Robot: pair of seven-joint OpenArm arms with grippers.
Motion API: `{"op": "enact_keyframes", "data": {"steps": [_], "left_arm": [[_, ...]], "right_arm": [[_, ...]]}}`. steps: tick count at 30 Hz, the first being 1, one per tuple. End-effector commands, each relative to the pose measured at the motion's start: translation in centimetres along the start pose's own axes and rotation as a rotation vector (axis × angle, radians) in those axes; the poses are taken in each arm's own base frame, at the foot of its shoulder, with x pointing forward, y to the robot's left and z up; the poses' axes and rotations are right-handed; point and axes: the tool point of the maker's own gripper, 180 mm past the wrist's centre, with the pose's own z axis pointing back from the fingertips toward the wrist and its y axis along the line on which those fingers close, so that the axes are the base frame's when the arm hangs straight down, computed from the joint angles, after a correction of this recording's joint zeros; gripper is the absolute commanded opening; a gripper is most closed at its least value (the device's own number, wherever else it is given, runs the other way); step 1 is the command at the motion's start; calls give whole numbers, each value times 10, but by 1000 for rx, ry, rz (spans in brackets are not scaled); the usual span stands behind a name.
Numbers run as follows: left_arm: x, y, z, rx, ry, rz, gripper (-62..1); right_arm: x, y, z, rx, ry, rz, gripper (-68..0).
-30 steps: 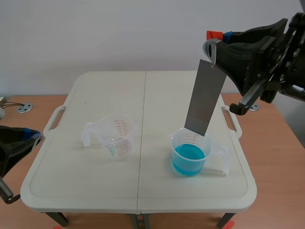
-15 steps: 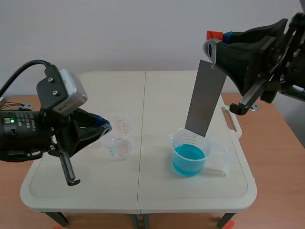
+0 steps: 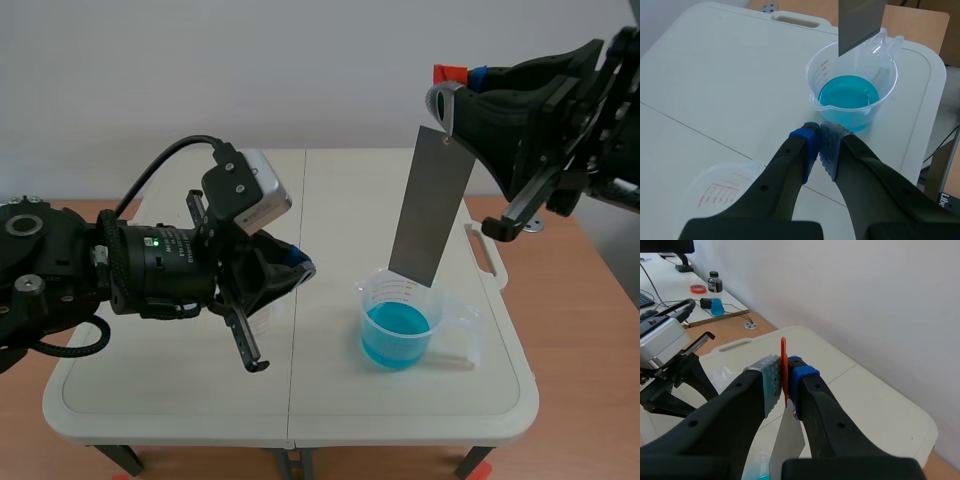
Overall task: Hold the metal plate by the orange handle, dip it into the blue solution, take it out and point at it, then put the plate back in the beaker on the left.
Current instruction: 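Raise the plate and point at it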
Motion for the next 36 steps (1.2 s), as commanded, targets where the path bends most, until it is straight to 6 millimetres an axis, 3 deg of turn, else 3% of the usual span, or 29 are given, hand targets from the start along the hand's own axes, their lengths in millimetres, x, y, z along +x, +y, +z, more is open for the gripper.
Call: {"op": "enact_keyframes", "data": {"steps": [1,10,17,36], "left_arm": [[9,5,-4,5,-23,-3,-568],[10,12,-27,7,2,-14,-568],[10,6,-40,-13,16,-33,-568],[23,-1,-44,-54,-27,-54,-568]], "right_arm": [[14,0,0,10,-40,21,-665],[14,0,0,10,-40,21,-665],[14,0,0,10,-40,22,-665],[14,0,0,10,-39,22,-665]]}}
